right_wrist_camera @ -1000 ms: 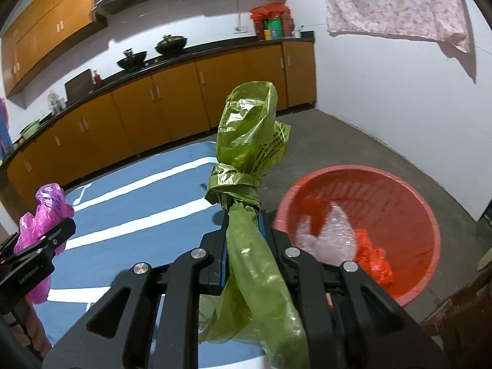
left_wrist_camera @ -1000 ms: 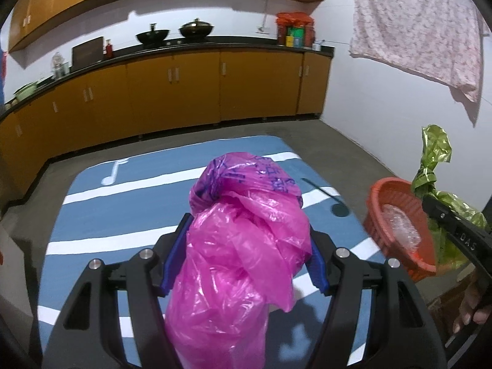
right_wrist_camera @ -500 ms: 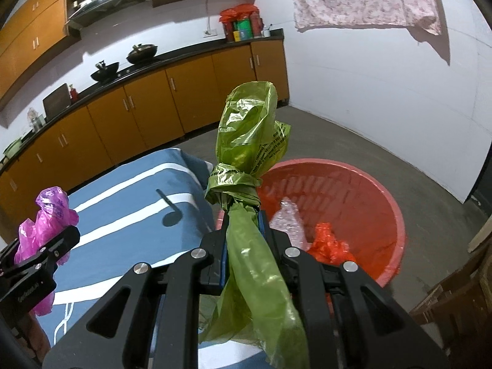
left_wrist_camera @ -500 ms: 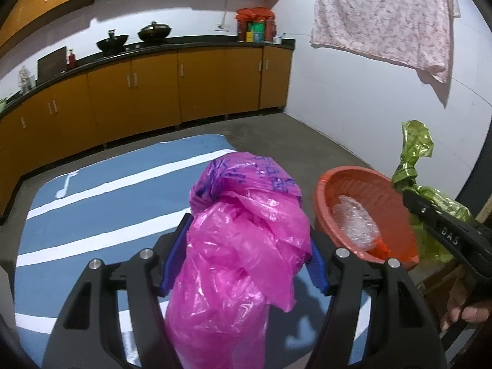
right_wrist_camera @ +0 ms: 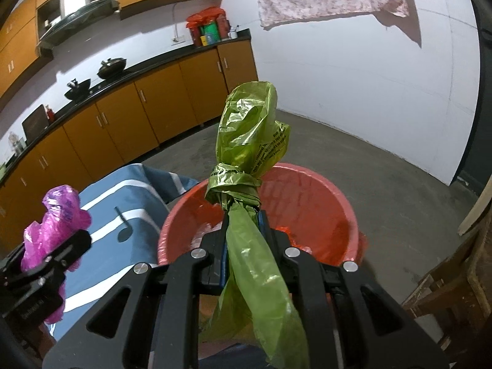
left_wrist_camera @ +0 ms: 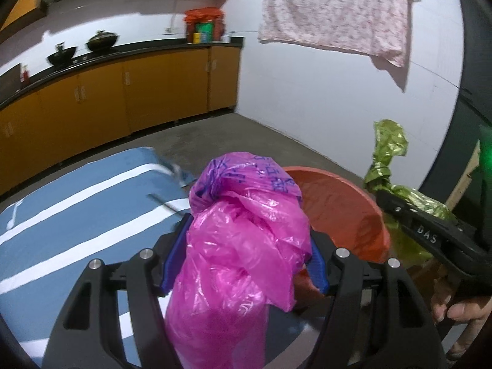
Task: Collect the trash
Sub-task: 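Open both tools over the basket to drop the bags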
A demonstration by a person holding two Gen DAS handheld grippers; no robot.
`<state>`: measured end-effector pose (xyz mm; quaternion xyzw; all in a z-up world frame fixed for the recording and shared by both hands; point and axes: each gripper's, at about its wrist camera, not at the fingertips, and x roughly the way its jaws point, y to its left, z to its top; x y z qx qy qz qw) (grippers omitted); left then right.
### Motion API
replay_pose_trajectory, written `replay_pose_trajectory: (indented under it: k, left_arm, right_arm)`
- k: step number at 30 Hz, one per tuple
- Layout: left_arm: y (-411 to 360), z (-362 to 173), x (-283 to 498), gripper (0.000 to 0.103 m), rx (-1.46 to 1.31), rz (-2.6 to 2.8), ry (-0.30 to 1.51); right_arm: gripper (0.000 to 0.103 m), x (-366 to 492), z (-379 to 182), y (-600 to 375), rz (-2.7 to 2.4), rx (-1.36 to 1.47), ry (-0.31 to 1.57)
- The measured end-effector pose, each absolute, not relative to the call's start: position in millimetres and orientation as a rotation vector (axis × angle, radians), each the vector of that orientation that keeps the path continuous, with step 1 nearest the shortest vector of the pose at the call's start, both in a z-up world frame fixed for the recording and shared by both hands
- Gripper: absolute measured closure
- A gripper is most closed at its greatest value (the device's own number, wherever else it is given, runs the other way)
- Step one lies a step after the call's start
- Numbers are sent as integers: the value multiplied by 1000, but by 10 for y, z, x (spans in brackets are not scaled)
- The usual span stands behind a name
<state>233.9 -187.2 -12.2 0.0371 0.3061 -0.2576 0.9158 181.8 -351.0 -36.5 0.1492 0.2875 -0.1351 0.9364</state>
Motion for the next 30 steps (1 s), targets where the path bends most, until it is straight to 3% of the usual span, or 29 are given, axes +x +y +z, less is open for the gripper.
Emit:
replay_pose_trajectory:
  k: [10, 14, 21, 24, 26, 30]
  left_arm:
    - [-2597, -366, 2659, 38, 103, -655, 679]
    - [-2690, -473, 2789, 32, 111, -672, 706]
    - [-2620, -592, 2896, 26, 61, -666, 757]
    - [-2502, -555, 2860, 25, 61, -639, 744]
    - [-2354, -489, 2798, 21, 51, -609, 720]
    - [-2022, -344, 2606, 13, 33, -538, 666]
  right_arm:
    - [85, 2010, -473, -3828, -263, 357, 590]
    - [67, 1994, -475, -3968, -242, 401, 566]
    - [62, 1868, -488, -4006, -255, 403, 555]
    - [39, 1756, -424, -3953, -290, 378, 530]
    - [13, 1638, -323, -3887, -333, 339, 486]
    - [3, 1392, -171, -3663, -398, 238, 424]
